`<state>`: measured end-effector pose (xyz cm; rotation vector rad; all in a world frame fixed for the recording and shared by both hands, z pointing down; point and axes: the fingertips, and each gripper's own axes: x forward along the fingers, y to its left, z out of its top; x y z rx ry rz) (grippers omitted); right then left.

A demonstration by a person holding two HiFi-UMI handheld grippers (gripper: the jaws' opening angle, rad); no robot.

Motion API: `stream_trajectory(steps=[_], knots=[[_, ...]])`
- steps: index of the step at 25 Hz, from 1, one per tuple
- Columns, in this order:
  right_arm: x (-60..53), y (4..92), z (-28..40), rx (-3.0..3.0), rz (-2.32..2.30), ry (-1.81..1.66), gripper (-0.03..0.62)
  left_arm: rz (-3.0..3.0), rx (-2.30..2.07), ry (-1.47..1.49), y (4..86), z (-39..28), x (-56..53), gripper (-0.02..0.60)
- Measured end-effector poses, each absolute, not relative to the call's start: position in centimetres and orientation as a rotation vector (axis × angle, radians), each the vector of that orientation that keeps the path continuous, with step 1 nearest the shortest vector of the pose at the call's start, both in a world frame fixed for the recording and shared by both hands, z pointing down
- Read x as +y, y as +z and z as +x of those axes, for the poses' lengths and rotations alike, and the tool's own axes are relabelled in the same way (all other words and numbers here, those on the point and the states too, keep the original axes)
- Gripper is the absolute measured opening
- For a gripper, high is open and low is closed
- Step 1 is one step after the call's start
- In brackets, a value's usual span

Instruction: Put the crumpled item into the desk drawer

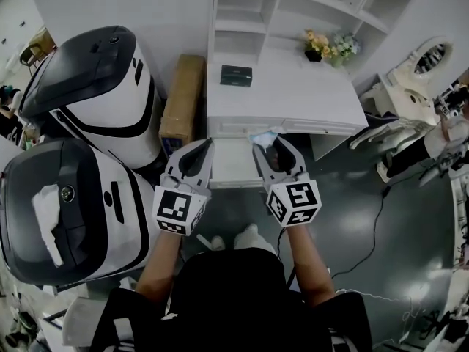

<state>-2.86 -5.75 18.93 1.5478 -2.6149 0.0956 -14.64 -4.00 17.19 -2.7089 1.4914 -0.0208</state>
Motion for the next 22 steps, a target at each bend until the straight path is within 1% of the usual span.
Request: stream_trajectory(steps=[8,22], knots=[[-6.7,19.9,-2.5,-2.6,1.546,0.108,0.181,-2.702,1.491,-0.043,18.6,-14.4,-5.3,0.006],[-11.6,24.0,0.4,-2.551,1.535,0.218,0.181,-2.788,1.473,-0.113,23.2,-10.8,-10.6,0.006]])
